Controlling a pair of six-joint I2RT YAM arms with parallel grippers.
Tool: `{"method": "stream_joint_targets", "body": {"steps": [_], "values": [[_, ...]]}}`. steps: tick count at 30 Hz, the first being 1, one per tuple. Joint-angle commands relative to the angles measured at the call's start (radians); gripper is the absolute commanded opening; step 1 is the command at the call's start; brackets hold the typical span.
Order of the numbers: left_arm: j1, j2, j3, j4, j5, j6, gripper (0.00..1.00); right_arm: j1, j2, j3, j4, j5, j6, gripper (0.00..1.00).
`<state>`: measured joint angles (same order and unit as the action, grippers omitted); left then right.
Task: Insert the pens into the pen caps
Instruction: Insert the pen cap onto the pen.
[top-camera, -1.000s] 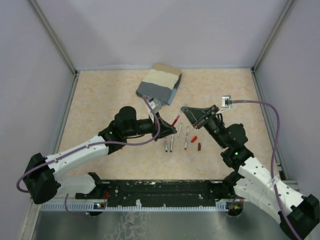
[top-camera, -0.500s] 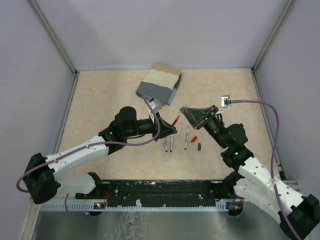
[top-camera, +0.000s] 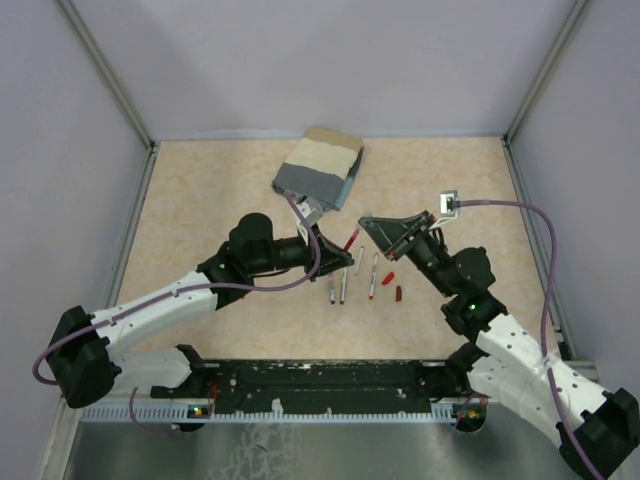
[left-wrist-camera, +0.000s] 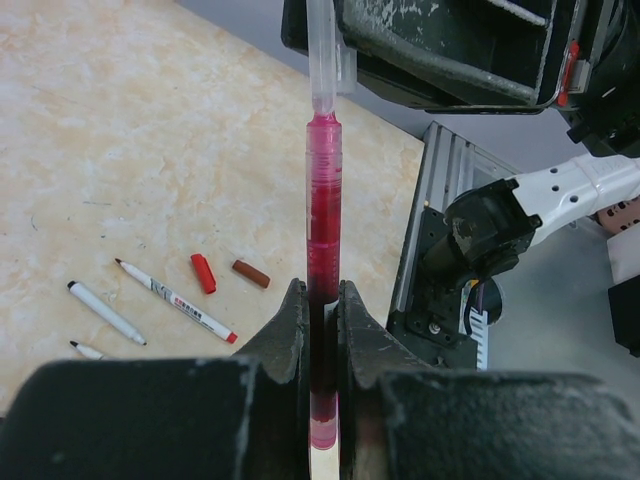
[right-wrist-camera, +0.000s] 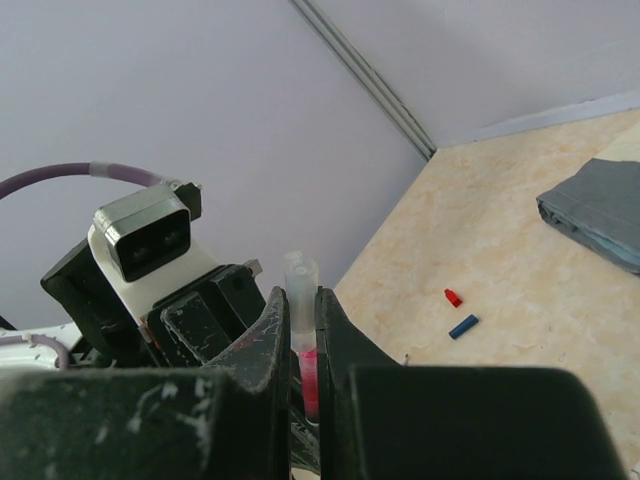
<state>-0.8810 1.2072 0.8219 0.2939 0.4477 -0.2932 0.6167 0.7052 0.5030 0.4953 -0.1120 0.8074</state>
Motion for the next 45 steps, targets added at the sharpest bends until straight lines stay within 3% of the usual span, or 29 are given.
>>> {"method": "stream_joint_targets", "body": {"steps": [1,15,24,35,45], "values": [[-0.006,-0.001,0.007,0.052,-0.012,-0.012,0.0,-0.009,0.008,-0.006,0.063,-0.029,-0.01,0.0],[-0.006,0.012,0.028,0.082,-0.041,-0.039,0.0,-0.009,0.053,-0.027,0.088,-0.103,-0.035,0.0],[-0.007,0.009,0.056,0.138,-0.104,-0.062,0.0,0.025,0.073,-0.033,0.01,-0.192,-0.065,0.0],[-0.008,-0.015,0.145,0.135,-0.179,-0.024,0.0,0.327,0.067,-0.138,-0.065,0.071,-0.067,0.0],[-0.007,-0.018,0.138,0.122,-0.146,-0.03,0.0,0.338,0.039,-0.021,-0.198,0.156,-0.172,0.0]]}}
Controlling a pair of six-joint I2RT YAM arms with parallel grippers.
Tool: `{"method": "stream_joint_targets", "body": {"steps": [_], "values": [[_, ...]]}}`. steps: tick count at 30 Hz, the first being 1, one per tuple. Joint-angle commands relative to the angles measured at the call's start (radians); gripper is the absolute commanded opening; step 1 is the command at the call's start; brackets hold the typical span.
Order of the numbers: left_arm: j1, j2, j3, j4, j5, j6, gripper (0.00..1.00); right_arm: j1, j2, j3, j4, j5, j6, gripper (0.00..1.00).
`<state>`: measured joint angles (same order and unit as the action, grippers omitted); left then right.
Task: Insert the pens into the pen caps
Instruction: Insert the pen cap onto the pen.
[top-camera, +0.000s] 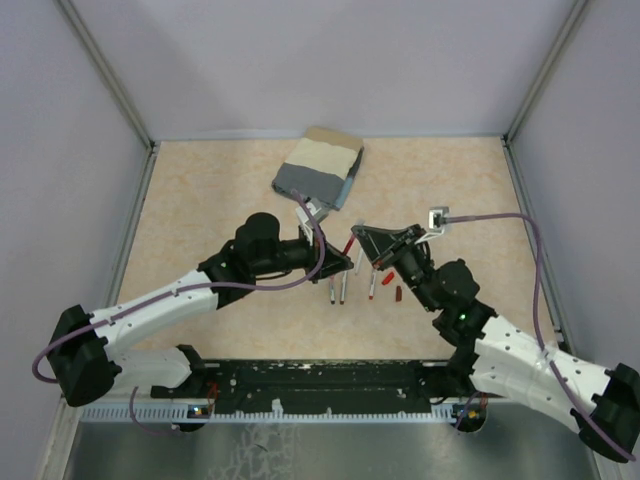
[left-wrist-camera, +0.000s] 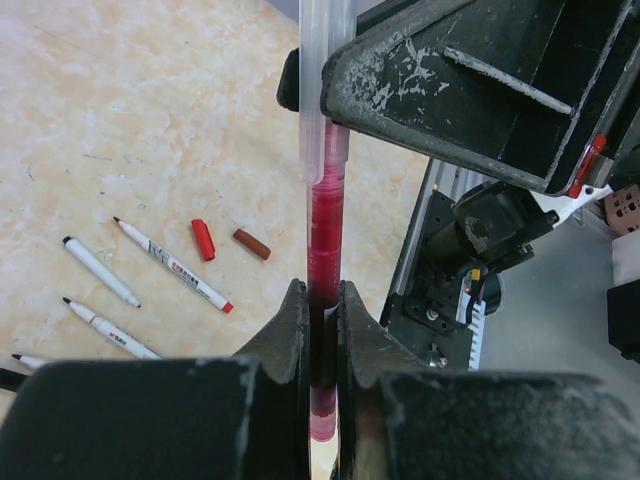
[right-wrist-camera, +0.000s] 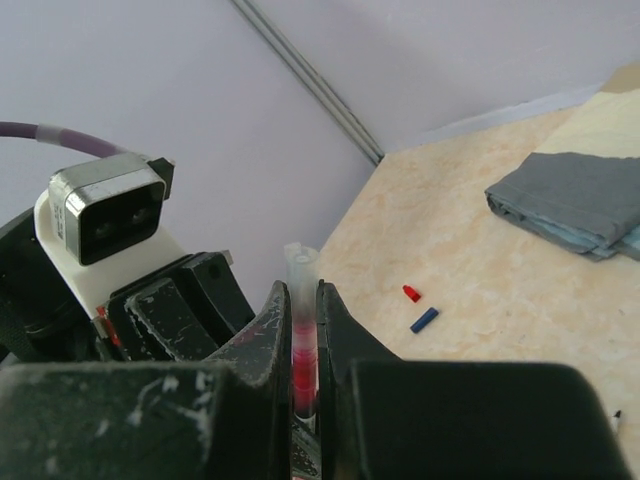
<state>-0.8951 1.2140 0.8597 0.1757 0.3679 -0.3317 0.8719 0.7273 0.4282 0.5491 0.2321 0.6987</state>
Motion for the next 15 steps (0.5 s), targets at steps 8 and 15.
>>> {"method": "stream_joint_targets", "body": {"steps": [8,15], "values": [[0.007,-0.042,0.092,0.216,-0.062,0.017,0.0,0.081,0.023,0.149,-0.297,-0.188,-0.132,0.13],[0.006,-0.04,0.093,0.206,-0.063,0.022,0.0,0.082,0.015,0.148,-0.281,-0.183,-0.128,0.27]]}}
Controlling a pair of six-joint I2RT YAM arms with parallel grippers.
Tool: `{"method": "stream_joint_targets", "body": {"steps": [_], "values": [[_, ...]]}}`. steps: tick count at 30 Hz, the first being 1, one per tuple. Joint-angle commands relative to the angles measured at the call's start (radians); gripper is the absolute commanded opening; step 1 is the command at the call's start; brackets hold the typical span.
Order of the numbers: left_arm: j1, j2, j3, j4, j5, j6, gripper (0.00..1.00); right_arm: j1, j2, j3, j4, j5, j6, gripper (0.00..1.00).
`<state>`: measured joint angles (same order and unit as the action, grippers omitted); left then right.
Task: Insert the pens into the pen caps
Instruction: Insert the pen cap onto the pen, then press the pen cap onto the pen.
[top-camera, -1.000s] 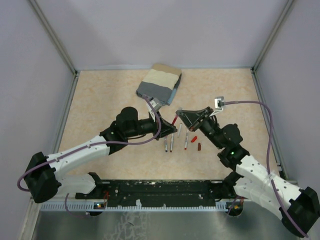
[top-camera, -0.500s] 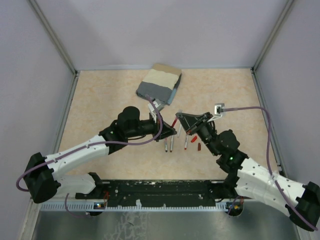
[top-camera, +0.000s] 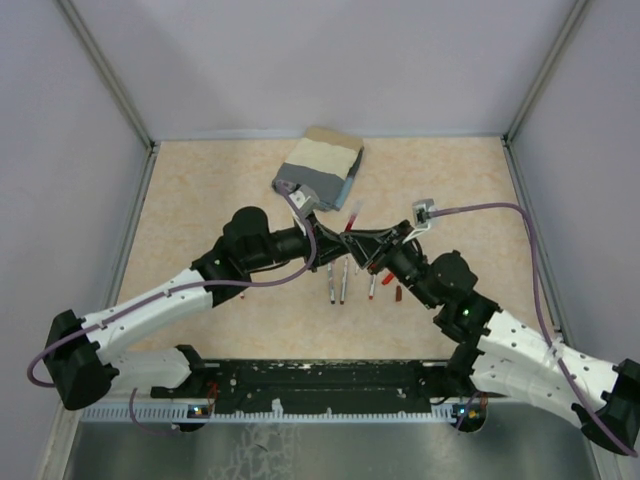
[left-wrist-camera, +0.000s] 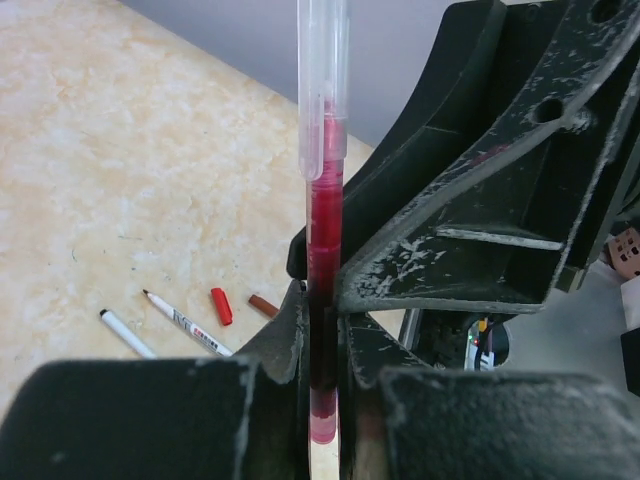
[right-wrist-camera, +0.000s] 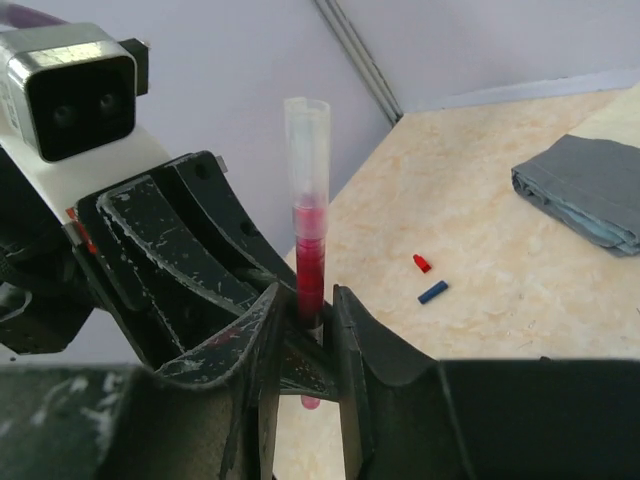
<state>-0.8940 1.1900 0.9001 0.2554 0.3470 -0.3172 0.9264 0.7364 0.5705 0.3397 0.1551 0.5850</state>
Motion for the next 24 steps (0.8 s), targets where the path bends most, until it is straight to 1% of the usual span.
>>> {"method": "stream_joint_targets", "body": {"steps": [1,6,9,14,16,20,24], "values": [[0.005,-0.016,0.053,0.127,-0.044,0.009,0.0,0.027,0.004,0.0,-0.07,-0.105,-0.012,0.28],[0.005,-0.017,0.049,0.124,-0.051,0.008,0.0,0.025,-0.022,-0.003,-0.09,-0.087,-0.003,0.3],[0.005,-0.021,0.042,0.122,-0.065,0.007,0.0,0.023,-0.067,0.01,-0.148,-0.013,-0.024,0.31],[0.004,-0.028,0.035,0.119,-0.073,0.006,0.0,0.01,-0.148,0.075,-0.264,0.127,-0.1,0.4],[0.005,-0.033,0.029,0.119,-0.075,0.007,0.0,-0.001,-0.165,0.109,-0.288,0.164,-0.122,0.43],[0.006,-0.039,0.018,0.113,-0.075,0.006,0.0,-0.026,-0.15,0.197,-0.314,0.2,-0.148,0.46],[0.005,-0.041,0.012,0.112,-0.072,0.005,0.0,-0.076,-0.075,0.302,-0.332,0.161,-0.149,0.48]]}}
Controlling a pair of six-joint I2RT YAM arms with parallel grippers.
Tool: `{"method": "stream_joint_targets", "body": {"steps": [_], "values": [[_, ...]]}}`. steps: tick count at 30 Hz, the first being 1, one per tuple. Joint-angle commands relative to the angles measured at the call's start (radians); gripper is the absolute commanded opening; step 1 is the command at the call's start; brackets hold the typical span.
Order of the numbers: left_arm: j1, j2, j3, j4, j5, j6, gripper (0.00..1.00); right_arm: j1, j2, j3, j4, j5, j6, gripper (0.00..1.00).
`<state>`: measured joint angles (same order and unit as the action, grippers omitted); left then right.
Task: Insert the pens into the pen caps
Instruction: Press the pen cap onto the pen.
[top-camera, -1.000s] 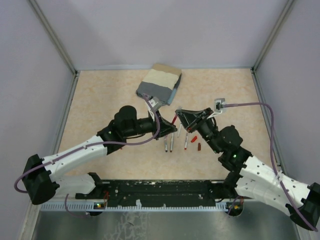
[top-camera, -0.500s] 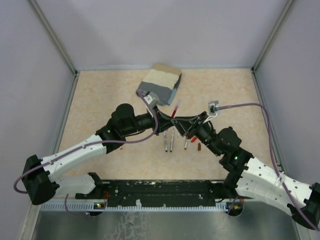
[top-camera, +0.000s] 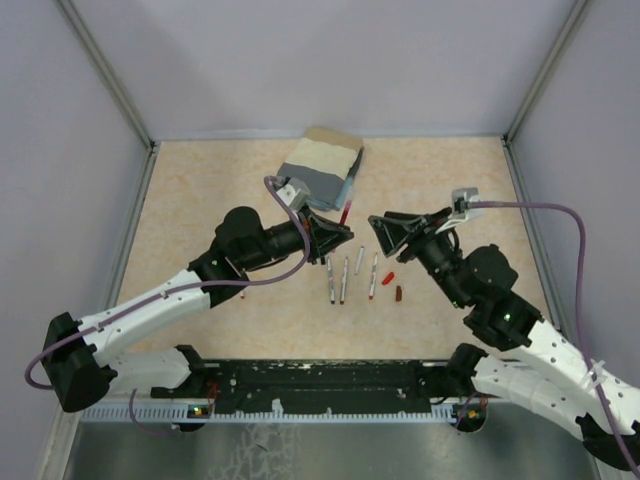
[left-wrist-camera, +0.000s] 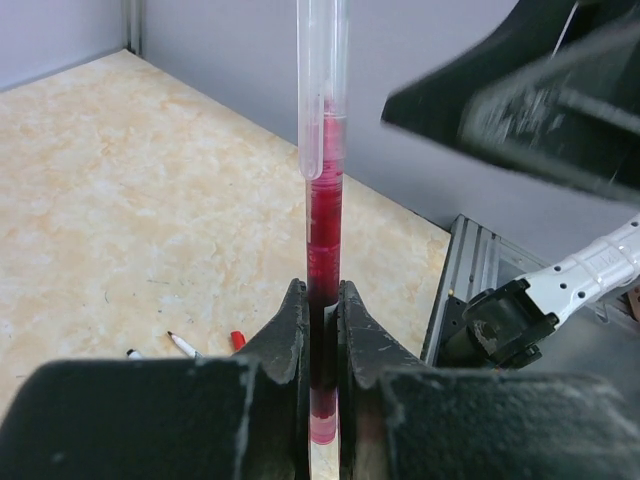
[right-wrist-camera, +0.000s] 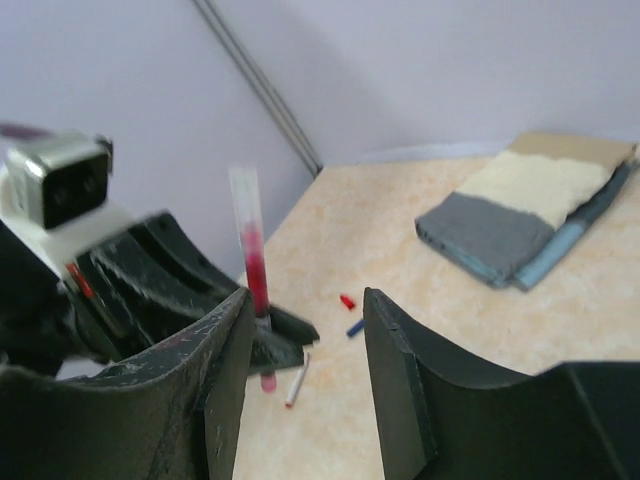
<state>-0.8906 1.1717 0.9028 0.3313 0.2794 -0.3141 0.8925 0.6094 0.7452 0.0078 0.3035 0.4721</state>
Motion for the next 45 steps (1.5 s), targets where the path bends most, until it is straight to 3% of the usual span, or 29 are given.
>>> {"method": "stream_joint_targets", "body": {"steps": [1,11,19,27,32,40,45], "values": [[0.001,-0.023,0.009,0.034,-0.001,0.002,0.0,-0.058,0.075,0.154,-0.007,-0.008,-0.029,0.48],[0.001,-0.017,0.011,0.032,0.056,0.0,0.0,-0.12,0.25,0.332,0.002,-0.182,0.006,0.49],[0.001,-0.01,0.015,0.028,0.088,-0.003,0.0,-0.154,0.295,0.337,0.025,-0.323,0.061,0.47],[0.002,-0.004,0.027,0.028,0.087,-0.003,0.0,-0.155,0.29,0.297,0.022,-0.347,0.078,0.29],[0.002,0.0,0.032,0.027,0.085,-0.006,0.0,-0.154,0.275,0.264,0.017,-0.332,0.071,0.0],[0.0,0.029,0.107,0.011,0.047,-0.046,0.0,-0.146,0.273,0.161,-0.023,-0.33,0.076,0.0],[-0.036,0.005,0.13,0.032,-0.074,0.006,0.0,-0.033,0.253,0.019,-0.026,-0.229,0.115,0.0]]}}
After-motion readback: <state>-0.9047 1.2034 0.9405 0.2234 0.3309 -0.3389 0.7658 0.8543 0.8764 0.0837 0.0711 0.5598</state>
